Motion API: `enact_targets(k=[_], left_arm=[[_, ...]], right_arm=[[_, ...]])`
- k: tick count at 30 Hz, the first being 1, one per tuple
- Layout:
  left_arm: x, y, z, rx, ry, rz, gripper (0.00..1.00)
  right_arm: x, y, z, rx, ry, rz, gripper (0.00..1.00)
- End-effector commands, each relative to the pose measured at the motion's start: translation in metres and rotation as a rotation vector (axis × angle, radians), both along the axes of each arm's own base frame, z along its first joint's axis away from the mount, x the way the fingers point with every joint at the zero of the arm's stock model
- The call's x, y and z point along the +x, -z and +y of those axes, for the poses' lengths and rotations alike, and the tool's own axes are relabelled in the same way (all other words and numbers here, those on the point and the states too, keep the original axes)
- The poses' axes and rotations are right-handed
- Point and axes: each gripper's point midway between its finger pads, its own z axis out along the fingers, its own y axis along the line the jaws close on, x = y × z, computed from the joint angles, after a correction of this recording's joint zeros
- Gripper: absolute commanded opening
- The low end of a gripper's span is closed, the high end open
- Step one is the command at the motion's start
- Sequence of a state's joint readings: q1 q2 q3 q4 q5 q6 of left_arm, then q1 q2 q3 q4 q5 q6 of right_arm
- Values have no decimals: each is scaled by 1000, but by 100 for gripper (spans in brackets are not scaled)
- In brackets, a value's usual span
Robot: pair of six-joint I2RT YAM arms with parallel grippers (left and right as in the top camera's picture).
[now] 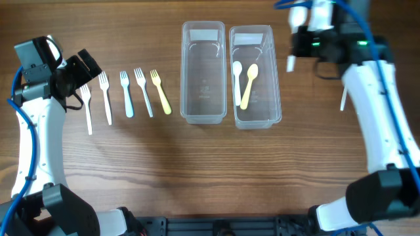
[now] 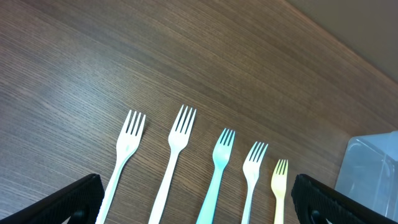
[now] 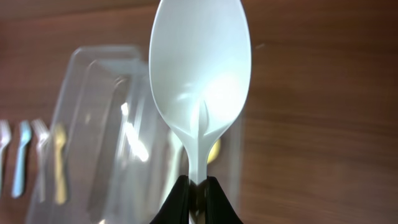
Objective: Pack container
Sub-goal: 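Drop the white spoon into the right container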
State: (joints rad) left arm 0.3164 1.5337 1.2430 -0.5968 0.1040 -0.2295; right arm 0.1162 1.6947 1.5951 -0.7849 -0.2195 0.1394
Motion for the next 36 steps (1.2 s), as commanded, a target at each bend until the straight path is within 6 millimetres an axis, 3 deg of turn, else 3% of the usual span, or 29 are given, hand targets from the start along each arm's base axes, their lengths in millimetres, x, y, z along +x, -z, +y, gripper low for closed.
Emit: enact_targets(k=[1, 5, 9, 11, 14, 16, 17, 18, 19, 21, 24, 27, 30, 31, 32, 35, 36], left_arm=[[4, -8, 0, 4, 20, -22, 100], [4, -8, 0, 4, 20, -22, 100], [4, -8, 0, 3, 20, -21, 100], [4, -8, 0, 4, 20, -22, 100], [4, -8, 0, 4, 20, -22, 100], [4, -8, 0, 3, 20, -22, 100], [4, -8, 0, 3, 20, -21, 100], [4, -8, 0, 4, 20, -22, 100], [4, -8, 0, 4, 20, -22, 100], [4, -8, 0, 3, 20, -21, 100], [4, -8, 0, 4, 20, -22, 100], [4, -8, 0, 4, 20, -22, 100], [4, -8, 0, 4, 20, -22, 100], [4, -8, 0, 4, 20, -22, 100], [4, -8, 0, 4, 20, -22, 100], [4, -8, 0, 3, 20, -21, 100], [4, -8, 0, 3, 20, -21, 100]], right_arm=[[-1, 40, 46, 59, -24, 119, 4], [2, 103, 76, 39, -61, 242, 4], [0, 156, 71, -25, -34, 348, 4], [0, 168, 58, -94, 3, 363, 4], [1, 172, 28, -246, 84, 351, 4], [-2, 173, 19, -298, 92, 359, 5], [-4, 174, 19, -309, 72, 365, 12], [-8, 174, 18, -318, 63, 377, 33], [-11, 171, 17, -326, 48, 382, 44], [-12, 157, 17, -329, 33, 364, 50], [-4, 105, 19, -309, 12, 235, 54], [7, 38, 12, -268, 37, 41, 57], [12, -16, -21, -286, 129, -106, 52], [12, -21, -38, -316, 179, -117, 49], [13, -21, -70, -368, 263, -107, 48], [14, 9, -118, -395, 355, -21, 53], [13, 29, -136, -392, 381, 33, 53]])
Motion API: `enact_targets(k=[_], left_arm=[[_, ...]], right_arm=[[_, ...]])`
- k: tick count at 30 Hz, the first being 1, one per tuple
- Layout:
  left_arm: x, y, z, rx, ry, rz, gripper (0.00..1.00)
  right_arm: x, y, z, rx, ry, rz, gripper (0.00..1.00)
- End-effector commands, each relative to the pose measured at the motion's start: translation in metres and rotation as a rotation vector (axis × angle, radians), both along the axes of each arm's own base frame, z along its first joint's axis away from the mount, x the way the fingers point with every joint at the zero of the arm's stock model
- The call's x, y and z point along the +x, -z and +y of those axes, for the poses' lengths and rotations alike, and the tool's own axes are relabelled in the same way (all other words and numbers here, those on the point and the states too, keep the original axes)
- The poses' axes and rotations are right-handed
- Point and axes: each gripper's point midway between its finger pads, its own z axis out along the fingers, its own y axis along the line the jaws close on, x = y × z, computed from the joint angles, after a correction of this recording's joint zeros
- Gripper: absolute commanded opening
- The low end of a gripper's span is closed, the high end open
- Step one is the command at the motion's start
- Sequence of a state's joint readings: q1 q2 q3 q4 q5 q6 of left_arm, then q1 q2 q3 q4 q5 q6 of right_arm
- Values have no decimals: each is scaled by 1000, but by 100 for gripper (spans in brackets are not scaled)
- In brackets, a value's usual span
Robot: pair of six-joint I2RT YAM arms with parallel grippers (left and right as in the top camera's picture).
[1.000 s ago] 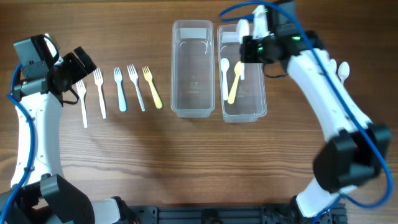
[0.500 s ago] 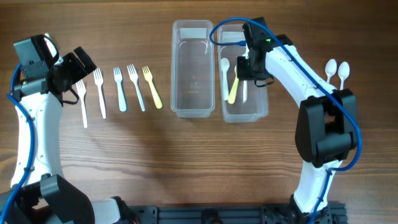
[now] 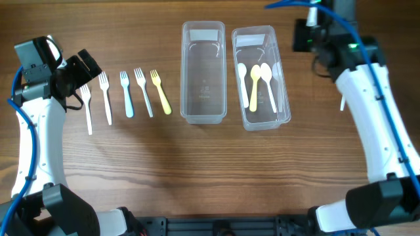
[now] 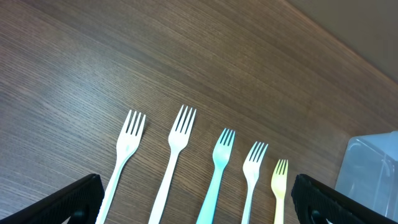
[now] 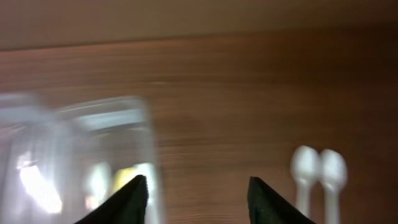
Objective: Pack container
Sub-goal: 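Drop the white spoon into the right container, then grasp another white spoon with the right gripper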
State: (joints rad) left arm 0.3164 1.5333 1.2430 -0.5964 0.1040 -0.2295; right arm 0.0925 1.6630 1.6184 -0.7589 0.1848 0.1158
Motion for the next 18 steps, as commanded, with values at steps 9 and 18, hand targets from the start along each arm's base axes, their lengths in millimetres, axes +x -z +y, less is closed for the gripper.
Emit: enact_targets(k=[9, 18], left_arm=[[4, -8, 0, 3, 20, -21, 100], [4, -8, 0, 3, 20, -21, 100]], right_arm=[[-17, 199, -133, 210, 256, 437, 51], [-21, 234, -158, 225, 308, 475, 48]])
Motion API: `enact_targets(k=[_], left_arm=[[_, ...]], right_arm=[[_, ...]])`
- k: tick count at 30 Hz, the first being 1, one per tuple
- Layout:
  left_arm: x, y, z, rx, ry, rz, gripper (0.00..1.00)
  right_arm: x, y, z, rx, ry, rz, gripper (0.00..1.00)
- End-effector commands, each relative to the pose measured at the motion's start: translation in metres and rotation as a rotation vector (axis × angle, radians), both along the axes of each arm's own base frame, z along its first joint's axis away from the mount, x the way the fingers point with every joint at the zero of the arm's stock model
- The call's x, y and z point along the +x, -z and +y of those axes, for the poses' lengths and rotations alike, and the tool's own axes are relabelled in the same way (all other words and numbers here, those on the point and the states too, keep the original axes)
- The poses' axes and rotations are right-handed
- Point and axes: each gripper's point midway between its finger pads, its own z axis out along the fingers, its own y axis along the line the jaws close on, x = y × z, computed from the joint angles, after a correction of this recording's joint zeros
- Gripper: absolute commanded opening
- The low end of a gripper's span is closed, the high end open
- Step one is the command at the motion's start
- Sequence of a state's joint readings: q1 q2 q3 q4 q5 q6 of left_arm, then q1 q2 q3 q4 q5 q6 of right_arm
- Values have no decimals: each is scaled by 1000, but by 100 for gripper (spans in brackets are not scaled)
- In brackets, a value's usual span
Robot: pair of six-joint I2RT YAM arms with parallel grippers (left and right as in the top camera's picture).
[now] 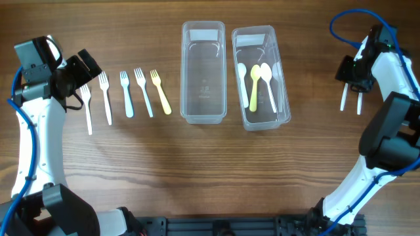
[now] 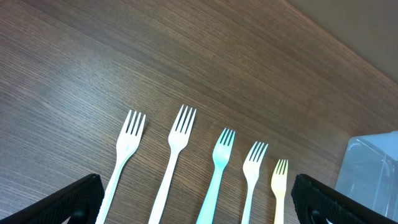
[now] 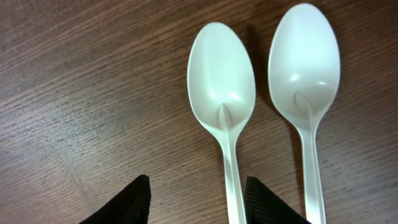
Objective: Pack container
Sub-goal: 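Grasp another white spoon with the right gripper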
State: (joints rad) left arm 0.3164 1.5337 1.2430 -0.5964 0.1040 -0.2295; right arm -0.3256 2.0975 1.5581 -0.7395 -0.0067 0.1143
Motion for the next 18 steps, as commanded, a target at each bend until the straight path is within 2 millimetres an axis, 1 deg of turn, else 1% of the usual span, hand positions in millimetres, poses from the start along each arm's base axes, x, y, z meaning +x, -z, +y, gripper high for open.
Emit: enact_targets(k=[1, 3, 5, 8, 9, 11, 12, 14, 15, 18], left_arm=[[4, -8, 0, 3, 20, -21, 100], [4, -8, 0, 3, 20, -21, 100], [4, -8, 0, 3, 20, -21, 100], [4, -8, 0, 3, 20, -21, 100], [4, -8, 0, 3, 20, -21, 100], [4, -8, 0, 3, 20, -21, 100], [4, -8, 0, 3, 20, -21, 100], [4, -8, 0, 3, 20, -21, 100], [4, -8, 0, 3, 20, -21, 100], [4, -8, 0, 3, 20, -21, 100]], right_arm=[[0, 18, 0, 8, -2, 22, 48], [-2, 30, -2, 1, -3, 47, 48], [-4, 37, -8, -19, 13, 64, 48], [-6, 41, -12, -16, 23, 71, 47], [-6, 42, -13, -16, 25, 70, 42], [-6, 44, -13, -12, 23, 71, 26], [-6, 46, -13, -10, 23, 74, 23], [-8, 53, -11, 1, 22, 86, 23], [-10, 57, -10, 5, 22, 99, 21], [-13, 61, -9, 11, 22, 117, 4]])
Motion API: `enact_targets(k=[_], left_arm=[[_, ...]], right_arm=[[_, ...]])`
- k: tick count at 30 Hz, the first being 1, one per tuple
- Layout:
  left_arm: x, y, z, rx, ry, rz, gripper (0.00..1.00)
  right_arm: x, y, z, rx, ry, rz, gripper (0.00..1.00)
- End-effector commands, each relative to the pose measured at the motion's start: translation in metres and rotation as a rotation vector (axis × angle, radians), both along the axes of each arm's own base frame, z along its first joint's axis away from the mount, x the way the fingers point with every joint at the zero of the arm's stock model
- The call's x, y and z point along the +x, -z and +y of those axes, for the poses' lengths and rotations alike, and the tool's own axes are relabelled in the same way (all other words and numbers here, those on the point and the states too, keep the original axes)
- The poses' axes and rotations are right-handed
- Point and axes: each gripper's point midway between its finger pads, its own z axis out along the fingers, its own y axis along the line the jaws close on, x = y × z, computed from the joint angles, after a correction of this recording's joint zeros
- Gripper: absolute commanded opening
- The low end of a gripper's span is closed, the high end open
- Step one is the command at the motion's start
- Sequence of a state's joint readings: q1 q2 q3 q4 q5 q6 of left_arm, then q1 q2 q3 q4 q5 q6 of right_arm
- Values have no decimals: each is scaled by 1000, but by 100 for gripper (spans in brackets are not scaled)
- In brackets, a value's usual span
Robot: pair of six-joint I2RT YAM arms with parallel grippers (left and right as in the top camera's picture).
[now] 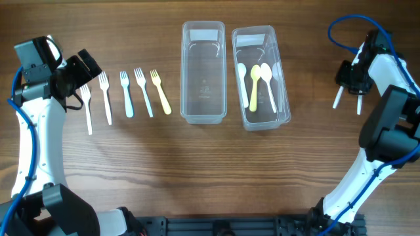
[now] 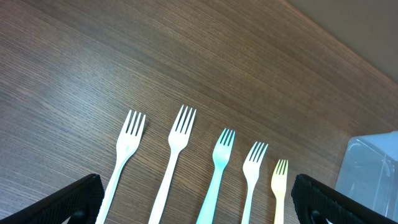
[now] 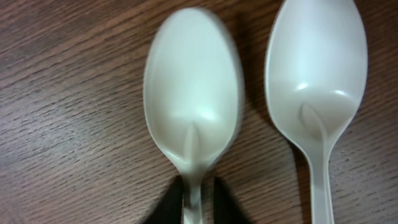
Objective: Pack container
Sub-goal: 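Grasp another white spoon with the right gripper, then place the white spoon into the right container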
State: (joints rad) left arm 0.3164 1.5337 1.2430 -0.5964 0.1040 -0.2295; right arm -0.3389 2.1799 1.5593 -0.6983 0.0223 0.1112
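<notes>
Two clear containers stand at the back middle. The left one [image 1: 203, 108] is empty, and the right one [image 1: 261, 118] holds two white spoons and a yellow one [image 1: 253, 85]. At the far right, two white spoons lie on the table. My right gripper [image 3: 198, 202] is shut on the handle of the left spoon [image 3: 191, 118], which looks blurred. The other spoon [image 3: 316, 74] lies beside it. My left gripper [image 2: 198, 204] hangs open above a row of several forks [image 2: 219, 168].
The forks lie side by side left of the containers: two white, a blue one [image 1: 126, 95], a white one and a yellow one [image 1: 159, 92]. The right arm's blue cable [image 1: 341, 23] loops over the far right of the wooden table [image 1: 210, 170].
My right gripper was open above the two loose spoons. It is now shut on the handle of the left one, which has tilted on the table. The left arm has not moved.
My right gripper first held a white spoon over the right container, which had two spoons in it. Then that container held three spoons and the gripper was open. It then stood open over two spoons at the far right, and it is now shut on one.
</notes>
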Motion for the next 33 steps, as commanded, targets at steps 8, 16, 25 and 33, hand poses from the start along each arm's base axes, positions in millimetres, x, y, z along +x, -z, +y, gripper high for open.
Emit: enact_targets(k=[8, 16, 25, 33], left_arm=[[4, -8, 0, 3, 20, -21, 100], [4, -8, 0, 3, 20, -21, 100], [4, -8, 0, 3, 20, -21, 100], [4, -8, 0, 3, 20, -21, 100]], right_arm=[[26, -105, 52, 196, -106, -219, 4], [25, -239, 208, 143, -610, -512, 4], [21, -130, 293, 163, -697, -252, 4], [11, -63, 313, 295, -675, -96, 4]])
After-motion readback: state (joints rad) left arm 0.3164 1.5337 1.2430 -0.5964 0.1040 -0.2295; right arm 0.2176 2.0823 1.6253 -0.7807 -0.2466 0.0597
